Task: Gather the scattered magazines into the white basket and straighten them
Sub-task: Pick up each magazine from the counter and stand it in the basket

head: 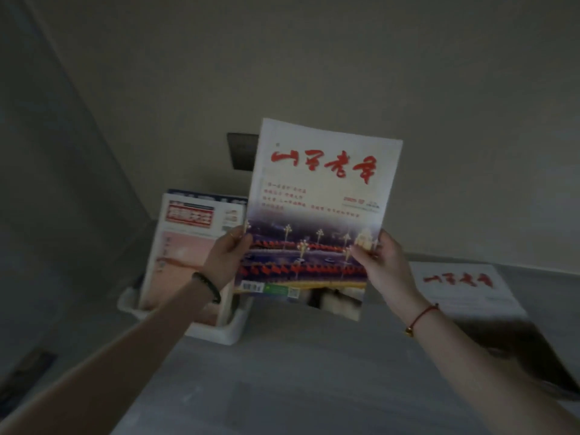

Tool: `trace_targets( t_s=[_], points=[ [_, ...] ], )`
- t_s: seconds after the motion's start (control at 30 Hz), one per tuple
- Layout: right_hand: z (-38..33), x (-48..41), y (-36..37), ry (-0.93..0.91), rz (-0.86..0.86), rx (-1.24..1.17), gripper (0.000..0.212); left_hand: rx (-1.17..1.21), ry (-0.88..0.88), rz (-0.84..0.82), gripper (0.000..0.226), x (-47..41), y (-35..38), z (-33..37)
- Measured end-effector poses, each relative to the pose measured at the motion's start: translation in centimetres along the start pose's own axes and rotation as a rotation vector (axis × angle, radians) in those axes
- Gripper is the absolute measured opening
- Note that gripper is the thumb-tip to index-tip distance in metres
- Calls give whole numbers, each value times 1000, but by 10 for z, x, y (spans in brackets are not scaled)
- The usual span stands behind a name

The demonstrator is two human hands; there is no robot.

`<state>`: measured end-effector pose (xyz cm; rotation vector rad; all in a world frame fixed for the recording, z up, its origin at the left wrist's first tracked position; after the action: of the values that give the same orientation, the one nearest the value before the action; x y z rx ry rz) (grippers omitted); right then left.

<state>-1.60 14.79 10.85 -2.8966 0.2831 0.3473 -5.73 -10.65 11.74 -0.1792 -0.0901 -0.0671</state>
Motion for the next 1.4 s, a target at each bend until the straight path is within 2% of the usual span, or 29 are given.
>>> trace_targets(
  t_s=[0.1, 0.17, 0.23, 0.33, 0.47, 0.57, 0.77, 0.83, 0.9, 0.97, 1.03, 1.1, 1.13, 1.2, 1.27, 1.33, 1.4],
  points=[
    [-17, -14, 77, -78, 11, 34, 21, -92, -1, 129, 12, -13, -78, -1],
    [-26, -21, 123, -108, 3, 59, 21, -128, -32, 209, 18, -21, -122, -8],
    [-30, -24, 161, -117, -17, 69, 24, -141, -72, 250, 26, -27, -155, -18],
    [-27, -25, 205, -91, -40, 118, 29, -90, -144, 275, 23, -32, -185, -34],
    [-10, -19, 237, -27, -84, 189, 24, -174, -225, 200, 15, -39, -208, -60],
    [6, -8, 247, 31, -128, 245, 25, -322, -233, 169, 22, -42, -216, -78],
    [24, -2, 245, 59, -158, 226, 41, -455, -252, 95, 24, -54, -222, -95],
    [26, -4, 244, 66, -144, 253, 45, -427, -304, 51, 34, -58, -225, -102],
    [30, -10, 240, 117, -57, 297, 53, -552, -316, -8, 40, -65, -231, -105],
    [34, -20, 236, 258, -33, 238, 84, -541, -323, -12, 41, -76, -235, -105],
    [37, -32, 236, 380, -95, 66, 100, -375, -341, 21, 79, -88, -233, -99],
    [35, -44, 238, 399, -144, -92, 90, -188, -387, 9, 97, -101, -222, -90],
    [35, -49, 239, 374, -167, -128, 78, -91, -415, -40, 98, -107, -215, -88],
    [35, -56, 242, 316, -227, -101, 51, 16, -450, -136, 73, -117, -203, -87],
    [40, -60, 245, 293, -247, -90, 35, 3, -469, -167, 52, -122, -198, -90],
    [45, -62, 247, 273, -206, -115, 33, 4, -419, -209, 44, -127, -197, -98],
    [50, -61, 248, 235, -164, -131, 32, 18, -363, -186, 24, -129, -198, -102]
  ],
)
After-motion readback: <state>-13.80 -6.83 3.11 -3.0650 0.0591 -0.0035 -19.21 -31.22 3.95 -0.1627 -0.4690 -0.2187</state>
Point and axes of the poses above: each hand's wrist, its own x-axis away from the middle knuckle, its own y-axis out of the palm, z = x × y, the point moved 1 cm from there along -x, towards the middle knuckle, and after that the axes turned 10 degrees about -y, right-handed, at the moved point
